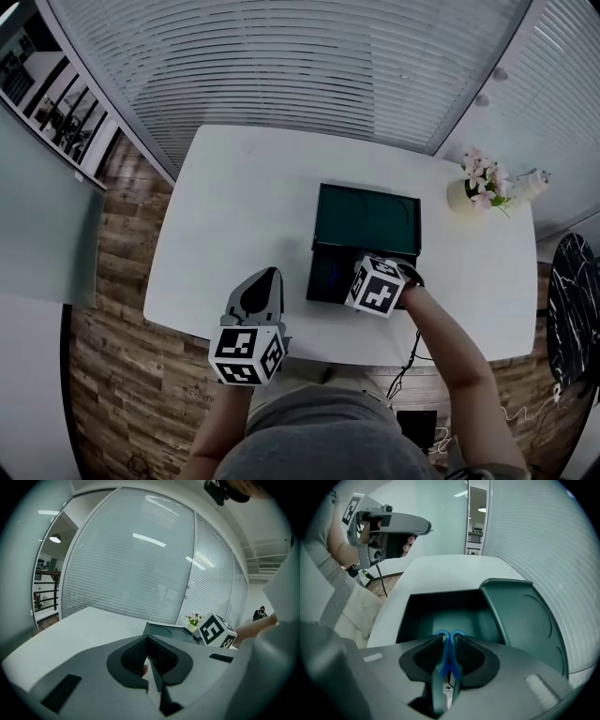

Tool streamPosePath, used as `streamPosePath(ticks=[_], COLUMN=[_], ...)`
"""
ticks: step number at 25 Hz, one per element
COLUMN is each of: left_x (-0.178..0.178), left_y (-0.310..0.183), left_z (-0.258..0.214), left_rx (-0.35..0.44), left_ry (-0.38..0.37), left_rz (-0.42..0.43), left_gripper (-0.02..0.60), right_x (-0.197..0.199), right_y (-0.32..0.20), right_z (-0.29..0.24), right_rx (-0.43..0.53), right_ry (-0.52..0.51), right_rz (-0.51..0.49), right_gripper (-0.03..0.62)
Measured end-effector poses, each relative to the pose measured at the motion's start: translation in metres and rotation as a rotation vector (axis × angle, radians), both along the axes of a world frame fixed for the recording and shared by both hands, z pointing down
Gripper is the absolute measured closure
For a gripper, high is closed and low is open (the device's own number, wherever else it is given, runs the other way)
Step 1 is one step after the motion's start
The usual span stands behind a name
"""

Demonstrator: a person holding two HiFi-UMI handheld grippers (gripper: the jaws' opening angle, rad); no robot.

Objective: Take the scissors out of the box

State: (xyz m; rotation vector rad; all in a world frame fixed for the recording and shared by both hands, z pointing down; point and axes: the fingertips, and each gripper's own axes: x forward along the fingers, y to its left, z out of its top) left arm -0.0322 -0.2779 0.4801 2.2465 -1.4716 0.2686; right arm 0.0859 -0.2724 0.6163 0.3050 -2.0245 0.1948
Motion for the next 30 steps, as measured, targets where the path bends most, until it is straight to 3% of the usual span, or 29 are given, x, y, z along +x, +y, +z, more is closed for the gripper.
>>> streamPosePath(ticks=[5, 18, 23, 30], left_x=[0.002, -0.007, -0.009, -0.008], left_y=[-0.002, 0.003, 0.008, 0.022], left_z=[0.0, -0.005, -0.008, -0.015], left_rx=[0.0, 0.022, 0.029, 0.045], left_ry=[0.002, 0.027, 0.037, 0.052], left_rz=[-0.011, -0.037, -0.04, -0.028], left_gripper=[0.577, 0.577, 0.577, 0.577], right_x=[-0.002, -0.008, -0.007, -0.007], right_y=[0.0, 0.004, 0.006, 0.006], right_z=[0.009, 0.01, 0.007, -0.022], right_rx=[-0.009, -0.004, 0.044, 0.146], right_ry=[0.046, 0.045, 0.04, -0.048], right_rz=[-0.043, -0.044, -0.027, 0.064], right_gripper=[0.485, 0.516, 0.516, 0.517])
